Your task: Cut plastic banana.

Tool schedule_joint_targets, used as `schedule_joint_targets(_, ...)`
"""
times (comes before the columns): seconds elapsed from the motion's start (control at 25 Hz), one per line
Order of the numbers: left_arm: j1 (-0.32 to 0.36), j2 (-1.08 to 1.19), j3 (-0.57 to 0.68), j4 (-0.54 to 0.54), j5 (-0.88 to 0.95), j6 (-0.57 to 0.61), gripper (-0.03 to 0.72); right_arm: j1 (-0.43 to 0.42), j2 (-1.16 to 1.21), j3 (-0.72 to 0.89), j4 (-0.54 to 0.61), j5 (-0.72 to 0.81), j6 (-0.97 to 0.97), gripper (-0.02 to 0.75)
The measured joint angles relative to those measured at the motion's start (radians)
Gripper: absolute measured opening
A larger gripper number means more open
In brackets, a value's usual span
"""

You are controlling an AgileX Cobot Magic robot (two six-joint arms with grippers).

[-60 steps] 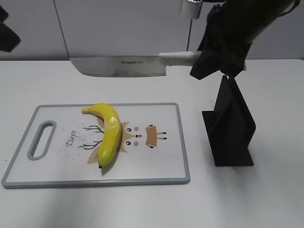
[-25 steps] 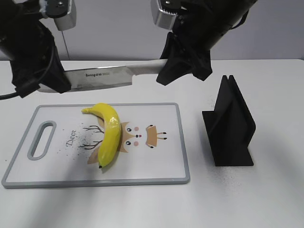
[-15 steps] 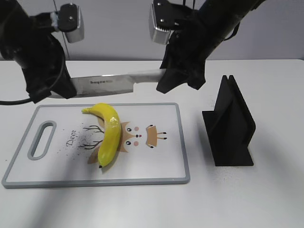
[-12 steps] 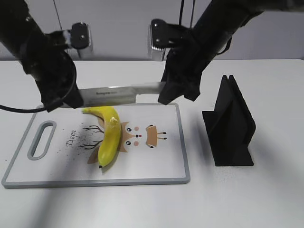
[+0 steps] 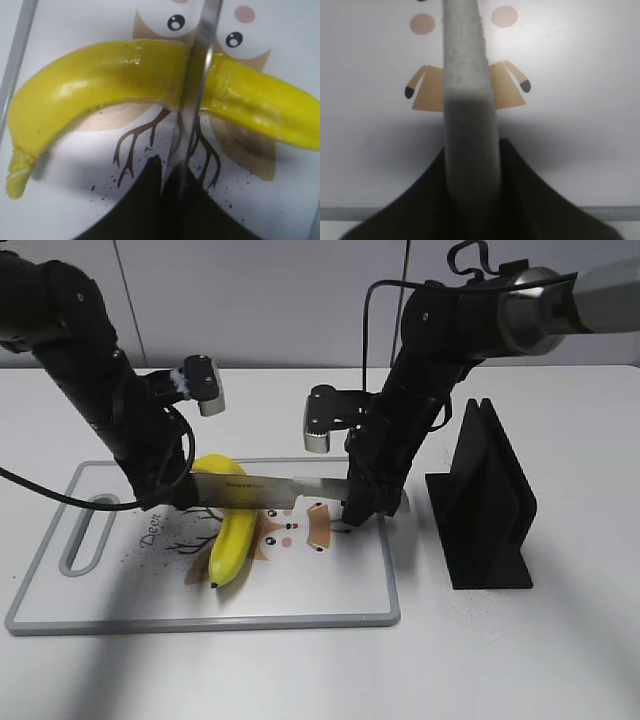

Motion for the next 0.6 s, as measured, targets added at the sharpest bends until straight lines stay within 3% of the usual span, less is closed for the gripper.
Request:
schedule_joint_targets(0.24,-0.001,-0.051,0.016,-0.006,0.011,-0.005,0.026,0.004,-0.069,0.008,-0.022,0.024,0.018,0.175)
schedule_joint_targets(0.6,-0.002,-0.337,0.017,0.015,0.154,-0.026,0.015,0.012,-0.308,0.009,0.011,0.096,0.014,0.175)
